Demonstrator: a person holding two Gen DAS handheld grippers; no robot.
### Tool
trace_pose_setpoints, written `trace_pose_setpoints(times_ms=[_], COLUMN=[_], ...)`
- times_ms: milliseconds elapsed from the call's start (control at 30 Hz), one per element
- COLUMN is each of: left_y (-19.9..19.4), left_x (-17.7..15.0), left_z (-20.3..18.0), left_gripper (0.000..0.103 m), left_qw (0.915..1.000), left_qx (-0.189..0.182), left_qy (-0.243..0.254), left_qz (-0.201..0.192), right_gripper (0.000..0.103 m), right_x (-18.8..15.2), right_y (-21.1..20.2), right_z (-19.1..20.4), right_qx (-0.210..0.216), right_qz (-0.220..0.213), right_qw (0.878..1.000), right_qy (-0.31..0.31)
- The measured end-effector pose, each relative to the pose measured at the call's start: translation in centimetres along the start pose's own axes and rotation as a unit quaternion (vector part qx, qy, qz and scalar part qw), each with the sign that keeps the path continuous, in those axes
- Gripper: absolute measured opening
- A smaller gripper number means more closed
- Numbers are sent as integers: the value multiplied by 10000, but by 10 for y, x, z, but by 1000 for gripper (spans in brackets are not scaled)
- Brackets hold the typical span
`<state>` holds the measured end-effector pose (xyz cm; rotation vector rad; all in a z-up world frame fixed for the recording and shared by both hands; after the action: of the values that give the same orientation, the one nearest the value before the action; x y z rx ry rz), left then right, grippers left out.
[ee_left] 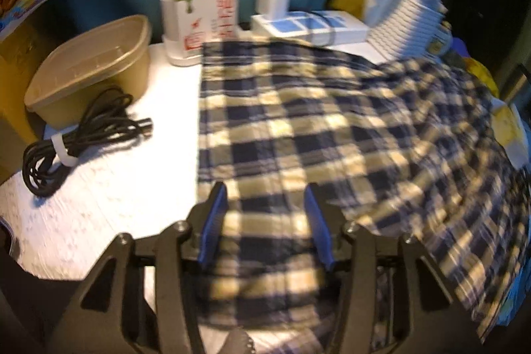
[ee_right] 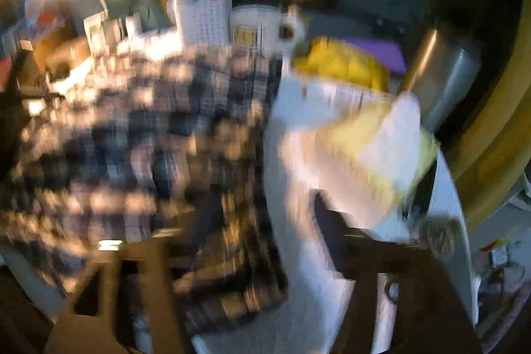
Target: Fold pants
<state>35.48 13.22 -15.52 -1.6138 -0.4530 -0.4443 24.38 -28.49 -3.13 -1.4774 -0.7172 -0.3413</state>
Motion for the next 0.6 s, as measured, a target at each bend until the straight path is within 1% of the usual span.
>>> trace_pose_setpoints(times_ms=[33,100,133,233,333,400,467,500,533,567,600], left_y=[3,12,18,20,18,17,13,11,8,6,4], left_x=[3,6,6,5,0,-6,-9,-11,-12,-13,-15], left_z=[4,9,11,10,8,5,8,10,16,20,26], left_gripper=[57,59,60,60,60,58,34,13,6,5,4], left_qw=[10000,9999,9997,9994,9992,9987,9985,9987,9990,9987,9979], left_qx=[8,17,30,250,382,475,500,488,360,327,398], left_qy=[-37,-67,-74,24,48,154,90,2,-203,-321,-420], left_qz=[0,93,211,253,136,-60,-179,-171,-185,-214,-286], right_gripper=[76,76,76,76,76,76,76,76,76,76,76], right_x=[11,22,27,34,29,25,19,16,14,11,9], right_y=[2,11,17,32,44,48,50,50,49,49,48], right_z=[2,4,8,21,31,34,32,30,28,26,24], right_qx=[40,63,63,166,314,330,349,344,340,340,342], right_qz=[-91,-98,-78,-1,109,170,221,231,239,241,243], right_qw=[10000,9999,9999,9998,9994,9993,9991,9991,9991,9990,9989], right_qy=[3,25,30,-69,-98,-66,10,61,106,147,193])
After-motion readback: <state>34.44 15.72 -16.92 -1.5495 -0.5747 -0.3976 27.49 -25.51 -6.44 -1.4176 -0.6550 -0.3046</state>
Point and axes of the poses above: each gripper's, at about its wrist camera, not at the fingertips, and y roughly the way its jaws point, z to its left, x to its top, the point moved 5 cm from there along y, roughly the way its jaws point, and after that the axes turned 1 degree about y, right-handed, at the moved point
